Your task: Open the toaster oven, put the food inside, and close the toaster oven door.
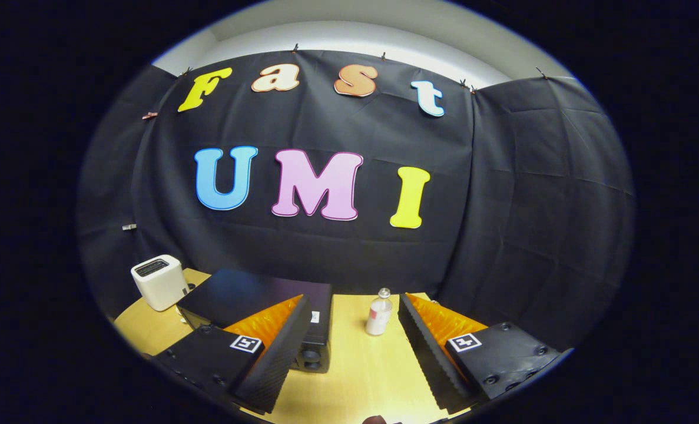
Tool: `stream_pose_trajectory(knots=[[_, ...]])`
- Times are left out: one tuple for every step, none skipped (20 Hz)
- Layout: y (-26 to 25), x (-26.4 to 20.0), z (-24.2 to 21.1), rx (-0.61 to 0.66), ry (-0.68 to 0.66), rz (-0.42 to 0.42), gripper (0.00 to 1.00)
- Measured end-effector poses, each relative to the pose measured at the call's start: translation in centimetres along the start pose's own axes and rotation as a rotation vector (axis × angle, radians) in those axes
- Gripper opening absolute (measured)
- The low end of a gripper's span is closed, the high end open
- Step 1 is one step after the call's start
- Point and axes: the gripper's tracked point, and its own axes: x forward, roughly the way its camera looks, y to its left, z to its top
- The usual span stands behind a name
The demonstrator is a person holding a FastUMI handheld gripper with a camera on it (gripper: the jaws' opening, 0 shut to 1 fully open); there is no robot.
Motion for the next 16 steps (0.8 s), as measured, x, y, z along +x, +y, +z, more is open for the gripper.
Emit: stream_pose_trajectory(knots=[[-1.1, -0.1, 0.2, 0.018, 0.002, -0.007, 0.98], [-2.2, 0.0, 0.5, 0.037, -0.001, -0.013, 0.98], [-3.3, 0.2, 0.7, 0.052, -0.002, -0.020, 0.98], [-4.3, 0.3, 0.8, 0.060, -0.005, -0.029, 0.98], [-5.2, 0.3, 0.9, 0.065, -0.009, -0.038, 0.98], [-6.0, 0.3, 1.0, 0.065, -0.015, -0.039, 0.98], [-6.8, 0.3, 1.2, 0.058, -0.022, -0.045, 0.98], [-7.6, 0.4, 1.2, 0.047, -0.028, -0.052, 0.98], [-8.3, 0.3, 1.4, 0.039, -0.034, -0.057, 0.98], [-8.9, 0.2, 1.6, 0.040, -0.037, -0.058, 0.98], [-9.2, 0.2, 1.6, 0.044, -0.039, -0.056, 0.98], [-9.6, 0.1, 1.6, 0.050, -0.042, -0.057, 0.98], [-10.2, 0.0, 1.6, 0.053, -0.043, -0.061, 0.98], [-10.6, 0.0, 1.6, 0.055, -0.044, -0.064, 0.98], [-11.1, 0.0, 1.6, 0.058, -0.043, -0.069, 0.98], [-11.3, 0.0, 1.5, 0.063, -0.042, -0.071, 0.98]])
